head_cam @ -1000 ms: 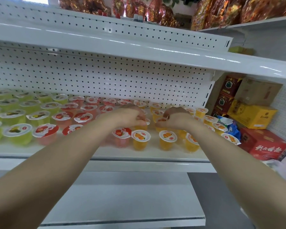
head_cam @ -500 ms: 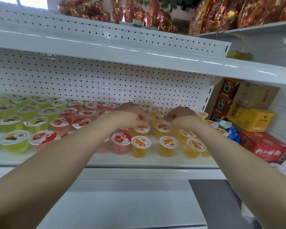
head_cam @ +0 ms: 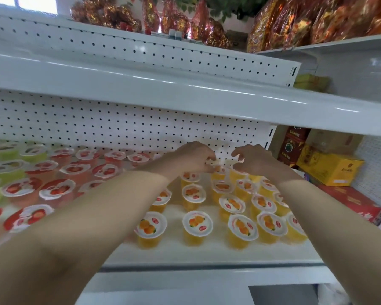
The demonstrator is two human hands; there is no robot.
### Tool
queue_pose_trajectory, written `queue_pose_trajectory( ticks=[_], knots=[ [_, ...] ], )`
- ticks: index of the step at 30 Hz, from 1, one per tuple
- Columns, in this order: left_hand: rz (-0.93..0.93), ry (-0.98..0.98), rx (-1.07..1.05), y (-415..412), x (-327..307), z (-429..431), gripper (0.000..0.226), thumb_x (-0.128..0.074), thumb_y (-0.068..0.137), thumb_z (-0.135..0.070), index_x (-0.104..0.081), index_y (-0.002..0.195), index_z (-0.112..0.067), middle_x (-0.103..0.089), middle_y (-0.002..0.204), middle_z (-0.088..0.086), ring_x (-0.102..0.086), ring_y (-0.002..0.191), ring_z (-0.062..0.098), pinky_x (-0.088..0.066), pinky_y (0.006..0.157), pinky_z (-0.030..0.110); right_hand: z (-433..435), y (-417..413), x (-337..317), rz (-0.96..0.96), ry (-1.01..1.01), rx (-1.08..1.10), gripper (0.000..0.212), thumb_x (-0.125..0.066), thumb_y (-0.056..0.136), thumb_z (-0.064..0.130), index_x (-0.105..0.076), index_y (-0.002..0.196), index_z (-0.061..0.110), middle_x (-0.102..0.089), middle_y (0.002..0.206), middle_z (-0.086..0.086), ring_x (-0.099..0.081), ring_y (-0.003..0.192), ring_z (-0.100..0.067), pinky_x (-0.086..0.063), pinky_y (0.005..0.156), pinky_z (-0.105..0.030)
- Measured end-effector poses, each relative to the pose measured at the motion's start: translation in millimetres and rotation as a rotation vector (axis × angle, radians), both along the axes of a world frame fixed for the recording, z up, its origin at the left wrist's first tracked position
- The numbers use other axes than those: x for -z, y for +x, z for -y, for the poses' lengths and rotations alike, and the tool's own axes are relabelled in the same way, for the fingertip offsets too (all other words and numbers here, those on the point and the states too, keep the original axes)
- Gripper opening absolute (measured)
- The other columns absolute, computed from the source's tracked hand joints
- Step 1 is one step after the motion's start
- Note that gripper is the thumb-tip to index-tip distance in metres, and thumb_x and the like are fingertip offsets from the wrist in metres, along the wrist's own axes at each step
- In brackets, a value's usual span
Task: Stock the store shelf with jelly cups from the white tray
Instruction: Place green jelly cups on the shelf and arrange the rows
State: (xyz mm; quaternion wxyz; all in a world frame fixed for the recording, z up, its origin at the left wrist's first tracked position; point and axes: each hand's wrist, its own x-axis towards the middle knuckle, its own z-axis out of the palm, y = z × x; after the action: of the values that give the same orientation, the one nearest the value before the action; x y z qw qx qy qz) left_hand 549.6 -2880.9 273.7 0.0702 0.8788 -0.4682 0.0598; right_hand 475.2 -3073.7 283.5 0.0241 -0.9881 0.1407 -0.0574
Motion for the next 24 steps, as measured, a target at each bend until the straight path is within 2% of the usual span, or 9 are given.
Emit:
queue_pose_trajectory(
  ticks=[4, 7, 10, 14, 17, 20, 24],
  knots=[
    [-0.035, 0.141, -0.012, 6.8, 3.4, 31.6, 0.058, -0.061, 0.089, -0.048, -0.049, 0.140, -0.023, -0.054, 0.139, 0.001, -0.049, 0.125, 0.024, -0.042, 0.101, 0.037, 18.9, 8.5, 4.2, -0.042, 0.011, -0.010, 0.046, -0.065, 0.088, 0.045, -0.054, 0.132, 0.036, -0.062, 0.121, 0.005, -0.045, 0.125, -0.024, -0.036, 0.099, -0.040],
    [-0.059, 0.188, -0.004, 11.0, 10.5, 42.6, 0.045, -0.062, 0.089, -0.046, -0.060, 0.124, -0.019, -0.066, 0.117, 0.003, -0.060, 0.107, 0.024, -0.049, 0.090, 0.039, 26.7, 10.7, 9.1, -0.105, 0.012, -0.012, 0.058, -0.066, 0.084, 0.055, -0.051, 0.136, 0.034, -0.057, 0.129, 0.004, -0.043, 0.129, -0.024, -0.038, 0.103, -0.042],
    [-0.081, 0.155, 0.007, 16.7, 14.5, 41.3, 0.044, -0.063, 0.087, -0.046, -0.063, 0.119, -0.017, -0.067, 0.111, 0.002, -0.061, 0.100, 0.023, -0.050, 0.085, 0.038, 26.8, 12.8, 14.3, -0.136, 0.030, -0.021, 0.067, -0.073, 0.078, 0.057, -0.051, 0.136, 0.031, -0.056, 0.130, 0.003, -0.046, 0.127, -0.023, -0.037, 0.104, -0.042],
    [-0.076, 0.145, -0.008, 31.9, 12.9, 26.7, 0.048, -0.064, 0.087, -0.047, -0.060, 0.127, -0.020, -0.064, 0.117, -0.001, -0.058, 0.099, 0.019, -0.047, 0.083, 0.033, 21.0, 17.2, 17.4, -0.131, -0.004, -0.037, 0.065, -0.074, 0.079, 0.051, -0.056, 0.134, 0.021, -0.058, 0.129, -0.001, -0.051, 0.122, -0.025, -0.040, 0.101, -0.041],
    [-0.115, 0.120, -0.049, 40.8, 14.0, 18.0, 0.057, -0.065, 0.088, -0.046, -0.053, 0.138, -0.022, -0.058, 0.135, -0.002, -0.055, 0.116, 0.019, -0.044, 0.097, 0.035, 12.1, 23.2, 17.2, -0.100, 0.001, -0.040, 0.059, -0.074, 0.079, 0.048, -0.063, 0.123, 0.011, -0.065, 0.119, -0.006, -0.058, 0.109, -0.025, -0.044, 0.094, -0.040],
    [-0.148, 0.078, -0.056, 42.1, 16.6, 15.9, 0.059, -0.067, 0.087, -0.045, -0.051, 0.139, -0.022, -0.055, 0.139, -0.002, -0.053, 0.122, 0.019, -0.042, 0.103, 0.036, 2.5, 30.9, 20.3, -0.062, -0.010, -0.052, 0.054, -0.072, 0.080, 0.047, -0.065, 0.119, 0.011, -0.068, 0.113, -0.007, -0.058, 0.104, -0.025, -0.039, 0.083, -0.036],
    [-0.155, 0.041, -0.050, 42.7, 19.5, 14.2, 0.057, -0.067, 0.087, -0.043, -0.052, 0.138, -0.021, -0.057, 0.136, -0.001, -0.054, 0.120, 0.019, -0.043, 0.101, 0.036, -3.7, 38.1, 24.6, -0.038, -0.043, -0.062, 0.049, -0.068, 0.084, 0.048, -0.064, 0.119, 0.014, -0.066, 0.110, -0.005, -0.055, 0.106, -0.025, -0.036, 0.084, -0.037]
  ],
)
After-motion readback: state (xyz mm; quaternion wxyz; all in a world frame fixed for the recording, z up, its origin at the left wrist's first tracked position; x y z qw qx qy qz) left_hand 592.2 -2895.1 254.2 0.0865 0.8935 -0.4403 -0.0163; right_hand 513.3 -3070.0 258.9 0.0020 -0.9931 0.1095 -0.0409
